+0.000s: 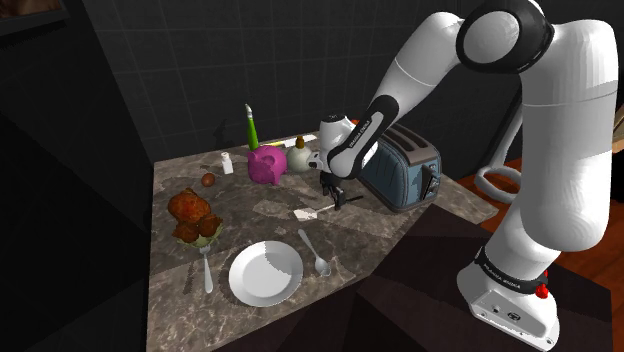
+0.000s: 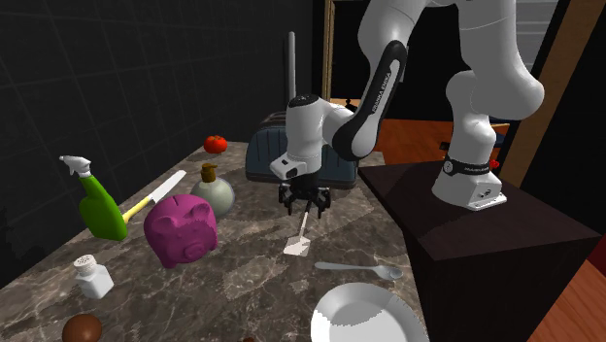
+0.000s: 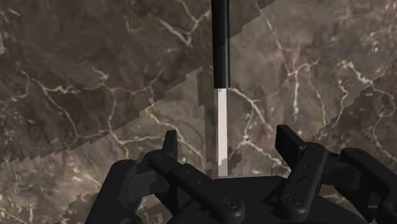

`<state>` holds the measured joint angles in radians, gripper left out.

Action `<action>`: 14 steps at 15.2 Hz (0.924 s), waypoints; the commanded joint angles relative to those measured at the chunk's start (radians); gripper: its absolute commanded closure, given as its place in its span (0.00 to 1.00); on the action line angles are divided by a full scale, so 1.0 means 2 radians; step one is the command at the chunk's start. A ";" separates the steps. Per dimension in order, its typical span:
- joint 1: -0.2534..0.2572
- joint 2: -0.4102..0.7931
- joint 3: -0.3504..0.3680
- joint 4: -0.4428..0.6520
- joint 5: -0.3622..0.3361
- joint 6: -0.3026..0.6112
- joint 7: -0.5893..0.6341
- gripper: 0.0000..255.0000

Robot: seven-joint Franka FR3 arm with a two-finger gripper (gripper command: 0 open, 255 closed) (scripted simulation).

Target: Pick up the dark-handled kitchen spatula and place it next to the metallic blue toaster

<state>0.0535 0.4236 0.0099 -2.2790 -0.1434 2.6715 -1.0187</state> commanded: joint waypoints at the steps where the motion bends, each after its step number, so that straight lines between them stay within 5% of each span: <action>1: 0.000 0.000 0.000 0.000 0.000 0.000 0.000 0.00; 6: -0.002 -0.059 0.007 -0.005 0.010 -0.054 -0.007 0.00; 14: -0.002 -0.059 0.007 -0.005 0.010 -0.054 -0.007 0.00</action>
